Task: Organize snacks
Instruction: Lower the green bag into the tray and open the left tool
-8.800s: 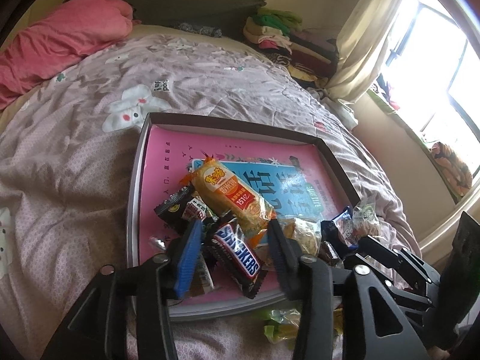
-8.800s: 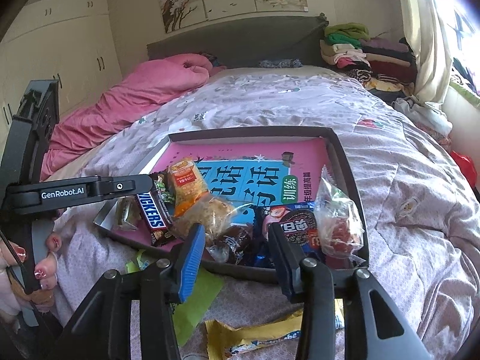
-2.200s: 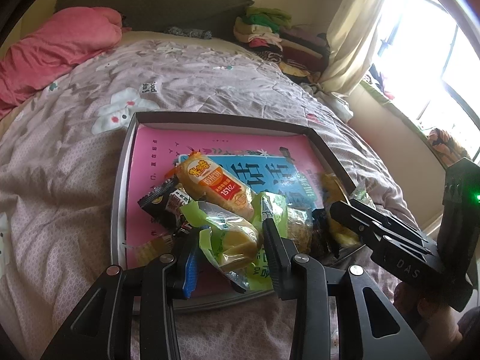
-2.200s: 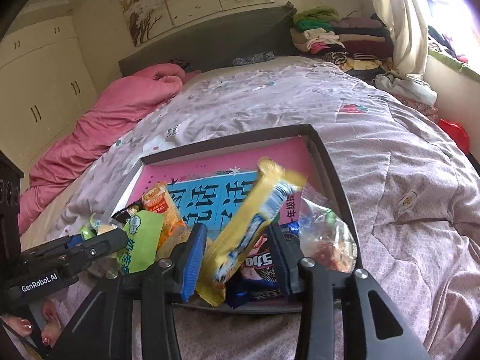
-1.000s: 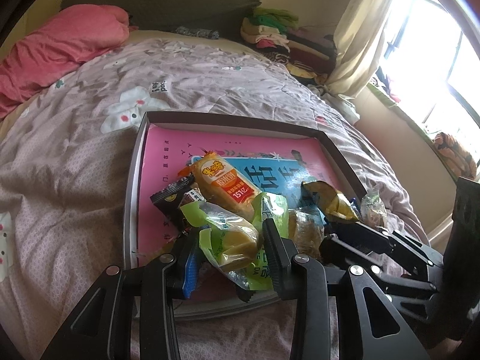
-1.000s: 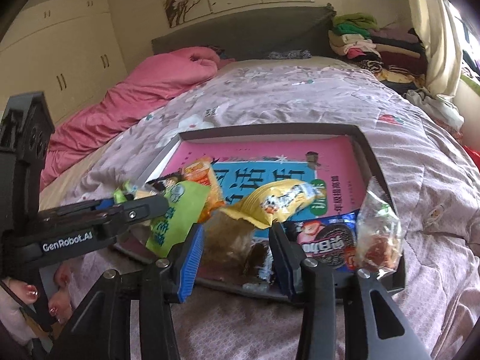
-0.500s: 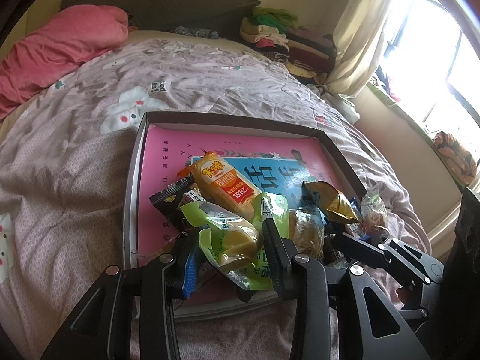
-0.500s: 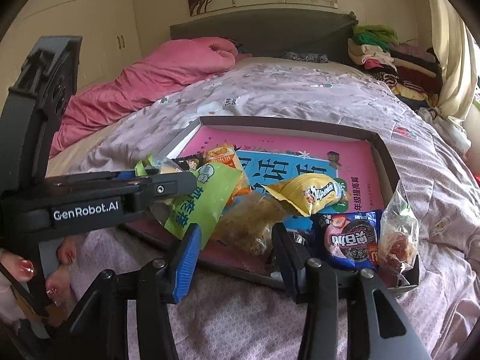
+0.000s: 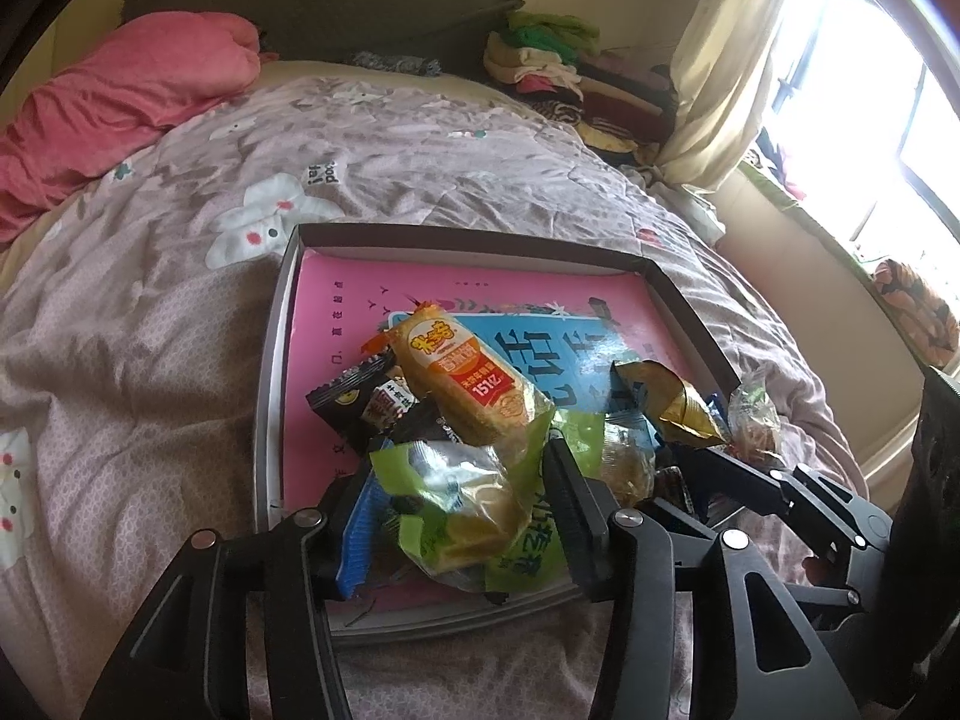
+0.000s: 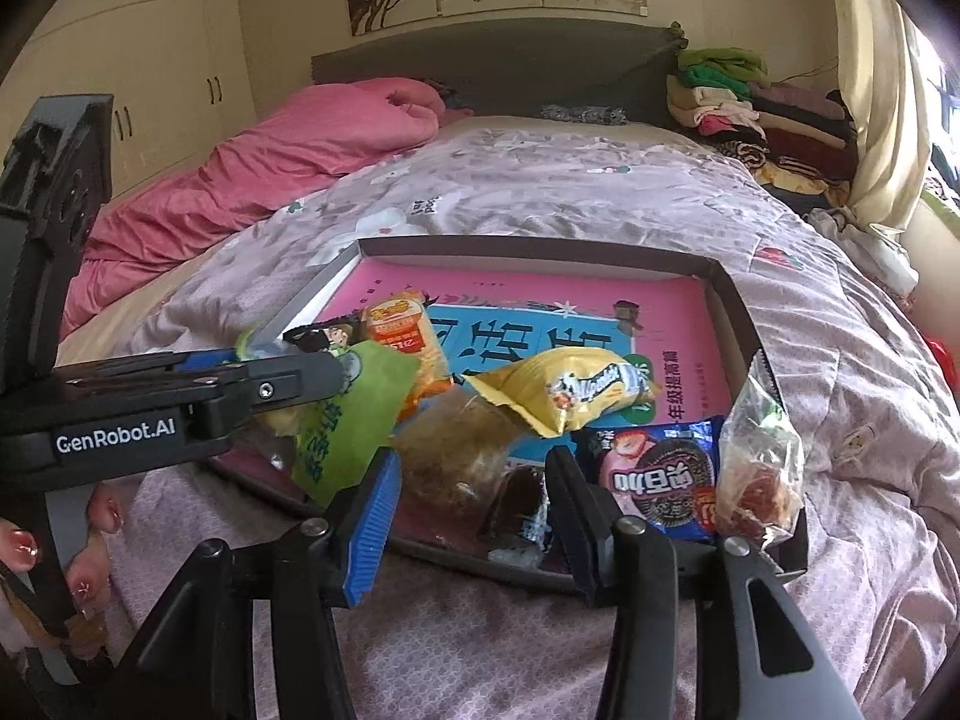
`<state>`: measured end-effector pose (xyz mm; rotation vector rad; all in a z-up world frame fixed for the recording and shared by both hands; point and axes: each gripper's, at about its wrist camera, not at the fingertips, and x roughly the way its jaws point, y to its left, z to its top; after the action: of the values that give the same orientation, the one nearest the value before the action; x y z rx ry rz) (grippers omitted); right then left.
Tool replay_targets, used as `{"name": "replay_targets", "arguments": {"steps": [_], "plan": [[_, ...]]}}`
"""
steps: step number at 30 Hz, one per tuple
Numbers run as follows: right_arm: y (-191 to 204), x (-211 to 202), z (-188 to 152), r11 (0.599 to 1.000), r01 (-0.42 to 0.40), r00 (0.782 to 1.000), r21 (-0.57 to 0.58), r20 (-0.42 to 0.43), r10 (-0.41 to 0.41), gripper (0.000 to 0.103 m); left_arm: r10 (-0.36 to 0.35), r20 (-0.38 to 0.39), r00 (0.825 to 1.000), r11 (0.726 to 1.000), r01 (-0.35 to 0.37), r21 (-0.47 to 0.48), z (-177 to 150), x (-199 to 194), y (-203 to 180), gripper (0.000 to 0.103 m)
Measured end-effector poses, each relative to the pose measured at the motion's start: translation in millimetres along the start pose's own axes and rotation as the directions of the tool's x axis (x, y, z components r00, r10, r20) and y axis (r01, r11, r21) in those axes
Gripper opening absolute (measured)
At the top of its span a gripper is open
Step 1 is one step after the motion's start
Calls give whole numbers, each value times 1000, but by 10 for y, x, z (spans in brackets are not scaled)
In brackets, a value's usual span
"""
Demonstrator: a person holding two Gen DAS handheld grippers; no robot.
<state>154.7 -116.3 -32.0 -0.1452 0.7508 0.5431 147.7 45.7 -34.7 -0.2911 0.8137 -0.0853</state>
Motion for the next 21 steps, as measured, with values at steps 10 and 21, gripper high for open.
{"name": "replay_targets", "arguments": {"steps": [10, 21], "plan": [[-70, 29, -11, 999, 34, 999, 16, -13, -33, 50, 12, -12, 1000, 1000, -12, 4, -9, 0, 14, 61], [-28, 108, -26, 998, 52, 998, -20, -29, -53, 50, 55, -27, 998, 998, -54, 12, -16, 40, 58, 68]]}}
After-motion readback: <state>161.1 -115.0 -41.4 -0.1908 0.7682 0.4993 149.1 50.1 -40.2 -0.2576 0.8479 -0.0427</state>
